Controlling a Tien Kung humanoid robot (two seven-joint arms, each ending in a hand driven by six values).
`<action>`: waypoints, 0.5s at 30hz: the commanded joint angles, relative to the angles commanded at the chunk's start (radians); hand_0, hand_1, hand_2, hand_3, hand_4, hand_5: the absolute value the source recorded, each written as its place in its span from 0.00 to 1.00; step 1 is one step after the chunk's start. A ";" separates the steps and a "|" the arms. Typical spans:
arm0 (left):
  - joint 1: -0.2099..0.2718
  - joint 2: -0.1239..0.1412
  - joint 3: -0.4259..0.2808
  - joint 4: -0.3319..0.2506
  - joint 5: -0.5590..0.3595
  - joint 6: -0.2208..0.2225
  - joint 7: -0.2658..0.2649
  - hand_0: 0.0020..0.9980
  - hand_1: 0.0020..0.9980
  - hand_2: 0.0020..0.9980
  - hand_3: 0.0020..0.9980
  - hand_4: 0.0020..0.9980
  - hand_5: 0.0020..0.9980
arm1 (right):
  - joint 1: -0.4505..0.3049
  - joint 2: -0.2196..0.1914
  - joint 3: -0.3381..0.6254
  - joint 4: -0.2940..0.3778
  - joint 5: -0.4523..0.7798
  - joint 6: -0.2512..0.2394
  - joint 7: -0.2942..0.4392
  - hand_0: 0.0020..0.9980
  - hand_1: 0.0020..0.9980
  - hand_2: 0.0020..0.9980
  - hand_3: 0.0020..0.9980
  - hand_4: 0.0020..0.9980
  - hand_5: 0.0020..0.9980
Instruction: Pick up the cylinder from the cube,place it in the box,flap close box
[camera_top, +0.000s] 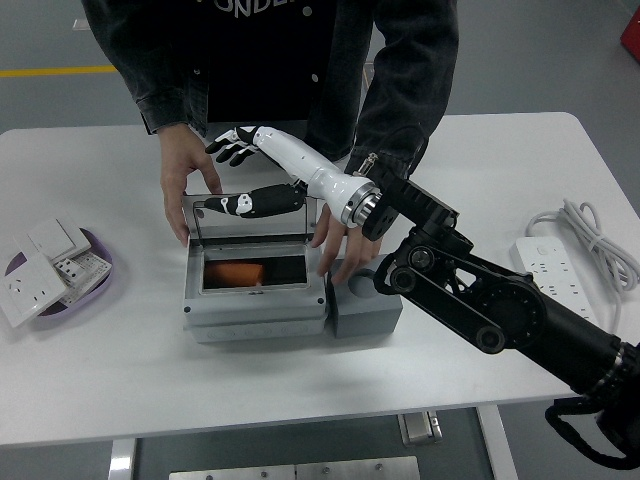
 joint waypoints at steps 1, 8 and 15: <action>-0.001 0.001 0.000 0.000 0.000 0.000 0.000 0.64 0.67 0.66 0.70 0.76 0.32 | 0.010 0.003 -0.003 -0.019 0.007 -0.001 0.002 0.79 0.67 0.68 0.74 0.89 0.42; -0.011 0.003 0.002 0.000 0.002 -0.001 -0.001 0.64 0.67 0.66 0.70 0.76 0.32 | 0.048 0.002 -0.034 -0.165 0.062 -0.007 0.015 0.76 0.66 0.68 0.74 0.89 0.43; -0.008 0.001 0.001 0.000 0.003 -0.001 0.000 0.64 0.67 0.66 0.70 0.76 0.32 | 0.027 -0.029 -0.086 -0.176 0.072 -0.009 0.014 0.74 0.65 0.68 0.73 0.89 0.43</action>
